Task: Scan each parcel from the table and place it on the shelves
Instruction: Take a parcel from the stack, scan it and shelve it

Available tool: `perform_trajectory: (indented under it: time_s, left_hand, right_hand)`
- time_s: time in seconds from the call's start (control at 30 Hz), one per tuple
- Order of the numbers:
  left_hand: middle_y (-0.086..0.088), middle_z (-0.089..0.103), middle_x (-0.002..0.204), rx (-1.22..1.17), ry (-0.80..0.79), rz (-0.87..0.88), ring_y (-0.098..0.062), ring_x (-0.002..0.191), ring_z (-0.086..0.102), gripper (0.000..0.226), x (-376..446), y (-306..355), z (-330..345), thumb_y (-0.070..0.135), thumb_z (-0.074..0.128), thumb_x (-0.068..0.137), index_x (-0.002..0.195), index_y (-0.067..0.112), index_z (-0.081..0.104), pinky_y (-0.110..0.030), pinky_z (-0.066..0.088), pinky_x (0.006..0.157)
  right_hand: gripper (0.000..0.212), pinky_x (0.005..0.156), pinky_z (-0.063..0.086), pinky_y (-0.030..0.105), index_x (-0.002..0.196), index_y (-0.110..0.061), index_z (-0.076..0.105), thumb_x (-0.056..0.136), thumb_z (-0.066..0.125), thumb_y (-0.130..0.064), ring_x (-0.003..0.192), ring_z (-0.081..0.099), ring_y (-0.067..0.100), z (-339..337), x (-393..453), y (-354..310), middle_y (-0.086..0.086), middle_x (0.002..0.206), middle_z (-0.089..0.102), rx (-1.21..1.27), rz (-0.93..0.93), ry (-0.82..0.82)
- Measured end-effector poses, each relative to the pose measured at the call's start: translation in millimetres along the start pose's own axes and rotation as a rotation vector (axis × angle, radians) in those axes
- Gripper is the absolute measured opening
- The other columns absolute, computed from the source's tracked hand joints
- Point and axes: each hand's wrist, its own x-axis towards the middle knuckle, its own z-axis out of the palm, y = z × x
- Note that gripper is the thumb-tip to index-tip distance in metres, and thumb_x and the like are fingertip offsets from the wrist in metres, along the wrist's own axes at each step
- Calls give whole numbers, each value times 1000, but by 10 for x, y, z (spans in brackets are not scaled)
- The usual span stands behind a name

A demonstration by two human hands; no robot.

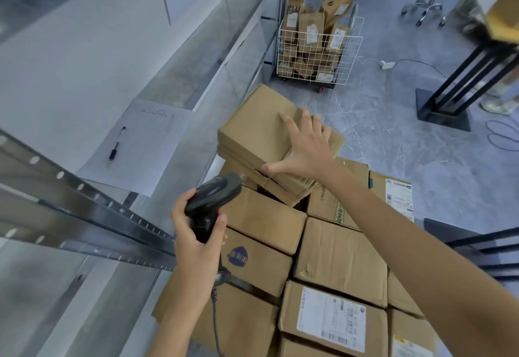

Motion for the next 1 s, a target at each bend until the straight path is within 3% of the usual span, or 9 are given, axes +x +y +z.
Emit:
perform_trajectory:
  time_s: [0.1,0.2,0.27,0.37,0.43,0.6,0.73,0.9,1.0]
  left_hand:
    - [3,67,106,-78,38,-6,-18,75,72,63,-7,41,-76,7,69,94,125,56,46,-25,59,74]
    - [8,59,131,-149,34,-102,-30,112,69,63,-25,96,-190,34,81,82,125,61,45,-45,52,102]
    - [3,60,136,-180,16,-163,-32,122,64,68,-73,122,-248,44,84,74,125,63,44,-53,46,107]
    - [-2,73,113,-282,-54,-209,-31,113,69,60,-200,146,-273,29,79,82,122,61,48,-54,54,99]
    - [-8,70,113,-343,-104,-227,-32,111,70,57,-299,166,-273,23,75,82,121,58,51,-46,60,90]
    - [5,75,103,-316,-152,-221,-16,95,73,55,-527,243,-240,26,74,80,118,60,52,-35,61,70]
    - [10,75,106,-331,-190,-213,-11,97,73,55,-678,290,-244,34,78,78,119,60,52,-32,58,64]
    - [11,74,112,-325,-244,-171,-11,100,73,55,-859,373,-174,35,78,79,124,54,52,-26,59,72]
    - [11,73,112,-363,-251,-174,-14,103,72,64,-932,432,-142,37,83,78,131,49,49,-52,59,86]
  right_hand:
    - [132,117,16,57,157,-34,15,44,51,-92,149,13,39,-143,-337,-97,16,165,8,150,73,18]
    - [130,117,18,52,155,-39,17,41,51,-92,148,20,29,-178,-767,-157,6,163,19,409,184,-17]
    - [129,117,22,49,155,-41,19,41,56,-87,145,26,23,-146,-1051,-199,-3,158,29,609,250,-54]
    - [131,117,20,40,158,-40,19,41,62,-80,147,27,18,-60,-1432,-240,-8,159,32,834,331,-123]
    - [129,123,19,48,158,-41,19,44,65,-77,149,27,16,-12,-1658,-228,-10,160,31,957,371,-152]
    - [119,125,19,49,156,-51,20,53,75,-74,150,26,9,7,-2040,-177,-19,162,27,1190,386,-197]
    - [119,115,41,45,152,-53,29,50,88,-70,131,55,8,-33,-2214,-114,-19,148,52,1373,336,-223]
    - [106,107,50,43,149,-36,40,58,90,-58,113,66,3,-38,-2378,-157,-17,124,69,1208,330,-83]
    - [86,114,42,41,150,-29,41,78,86,-39,131,51,3,-44,-2510,-221,-13,142,56,1042,307,162]
